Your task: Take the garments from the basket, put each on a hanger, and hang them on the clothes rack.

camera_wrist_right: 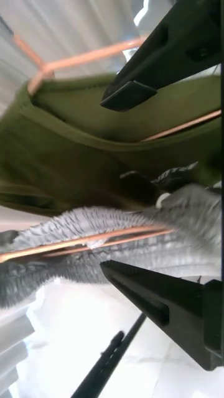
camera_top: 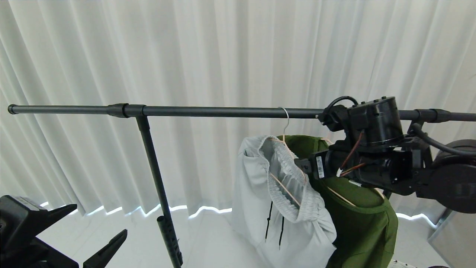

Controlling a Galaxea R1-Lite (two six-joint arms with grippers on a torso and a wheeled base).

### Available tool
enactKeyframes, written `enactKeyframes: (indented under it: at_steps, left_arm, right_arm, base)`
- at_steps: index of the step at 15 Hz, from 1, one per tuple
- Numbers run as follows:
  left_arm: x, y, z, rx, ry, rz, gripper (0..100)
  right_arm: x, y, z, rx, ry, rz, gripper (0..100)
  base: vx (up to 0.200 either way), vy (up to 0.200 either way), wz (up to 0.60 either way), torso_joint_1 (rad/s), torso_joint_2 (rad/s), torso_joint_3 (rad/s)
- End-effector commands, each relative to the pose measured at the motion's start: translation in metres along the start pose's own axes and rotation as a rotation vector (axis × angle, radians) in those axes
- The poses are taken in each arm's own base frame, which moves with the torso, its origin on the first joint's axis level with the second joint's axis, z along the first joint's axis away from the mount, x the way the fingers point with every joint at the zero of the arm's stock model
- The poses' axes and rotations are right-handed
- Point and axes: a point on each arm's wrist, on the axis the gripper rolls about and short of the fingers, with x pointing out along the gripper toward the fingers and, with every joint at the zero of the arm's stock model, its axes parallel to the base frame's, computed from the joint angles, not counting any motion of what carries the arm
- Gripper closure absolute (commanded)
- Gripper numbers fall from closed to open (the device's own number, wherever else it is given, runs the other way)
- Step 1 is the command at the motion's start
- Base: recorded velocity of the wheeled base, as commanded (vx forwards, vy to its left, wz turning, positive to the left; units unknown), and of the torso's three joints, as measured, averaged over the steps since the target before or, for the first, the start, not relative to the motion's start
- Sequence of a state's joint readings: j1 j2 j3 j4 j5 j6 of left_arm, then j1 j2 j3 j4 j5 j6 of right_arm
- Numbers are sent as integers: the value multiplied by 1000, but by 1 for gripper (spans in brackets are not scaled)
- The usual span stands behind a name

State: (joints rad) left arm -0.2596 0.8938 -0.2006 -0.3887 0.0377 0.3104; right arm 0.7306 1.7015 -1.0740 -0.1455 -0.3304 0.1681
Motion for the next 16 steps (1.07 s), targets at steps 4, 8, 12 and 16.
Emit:
enactKeyframes:
  at_steps: [4,8,12,16]
  left_arm:
    - [1,28,20,-139,-22,208,0]
    - [0,43,10,-202,45,362,0]
    - [-4,48,7,-234,48,421,0]
    - [-8,45,5,-217,44,420,0]
  right_arm:
    - [-100,-35,10,-42,-187,-29,0]
    - [-154,-98,-16,-107,-247,-276,0]
    - [-181,-123,-49,-54,-248,-407,0]
    - [-196,-127,-83,-33,-189,-479,0]
  base:
    - [0,0,0,0,0,0]
    - [0,0,0,0,0,0]
    - [0,0,0,0,0,0]
    - [-200,0,0,6,0,2]
